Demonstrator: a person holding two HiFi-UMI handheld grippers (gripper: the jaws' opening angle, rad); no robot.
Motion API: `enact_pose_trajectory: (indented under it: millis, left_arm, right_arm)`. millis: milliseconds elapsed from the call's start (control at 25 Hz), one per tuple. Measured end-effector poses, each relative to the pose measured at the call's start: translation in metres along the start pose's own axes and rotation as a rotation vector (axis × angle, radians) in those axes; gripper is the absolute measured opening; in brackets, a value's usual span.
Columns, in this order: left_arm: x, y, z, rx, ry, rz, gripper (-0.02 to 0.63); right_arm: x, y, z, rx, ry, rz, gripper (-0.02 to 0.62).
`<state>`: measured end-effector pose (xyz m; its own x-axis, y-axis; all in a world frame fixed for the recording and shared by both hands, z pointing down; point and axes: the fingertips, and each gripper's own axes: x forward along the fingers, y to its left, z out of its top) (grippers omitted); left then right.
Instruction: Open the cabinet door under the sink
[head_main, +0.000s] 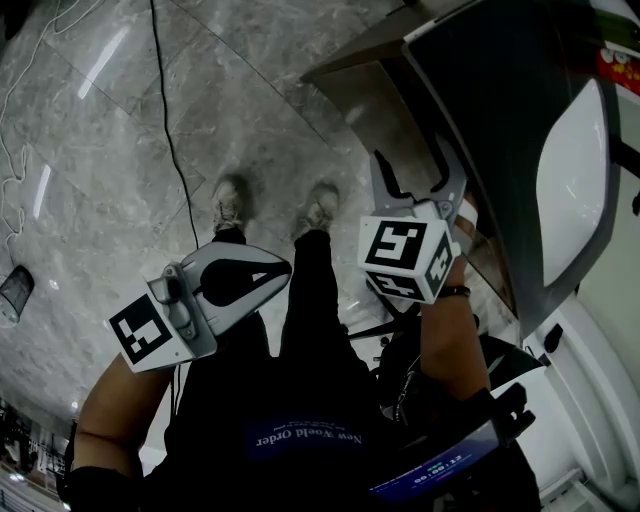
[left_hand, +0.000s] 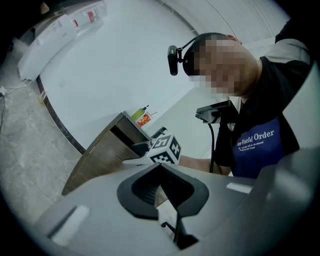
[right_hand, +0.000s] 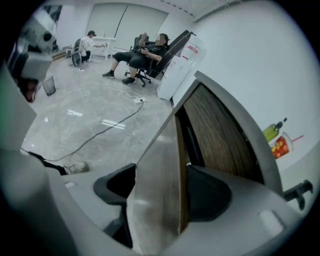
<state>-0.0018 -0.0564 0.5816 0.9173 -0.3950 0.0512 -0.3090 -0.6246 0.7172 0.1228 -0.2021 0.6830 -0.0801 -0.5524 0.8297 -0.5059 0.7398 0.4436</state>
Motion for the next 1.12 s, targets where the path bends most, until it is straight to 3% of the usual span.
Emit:
enact_pose_trajectory:
  millis: [80, 240, 400, 1120]
  left_arm:
    - [-0.001, -0.001, 0.001, -0.002, -0.003, -0.001, 0.0]
    - [-0.002, -0.003, 0.004, -0.013, -0.014, 0.001, -0.002]
    - [-0.001, -0.007, 0.009, -0.015, -0.028, -0.004, -0.002]
    - [-0.007, -0.014, 0.033, -0.063, -0.111, -0.019, 0.0]
  right_arm:
    - [-0.005, 0.001, 0.003, 0.046, -0.006, 0.087, 0.298]
    - [-0.014, 0.012, 0.007, 0.087, -0.012, 0.243, 0.291]
    - [-0.025, 0.019, 0.016, 0.252, -0.046, 0.426, 0.276]
    - [-0.034, 0.017, 0.027, 0.627, -0.119, 0.655, 0.232]
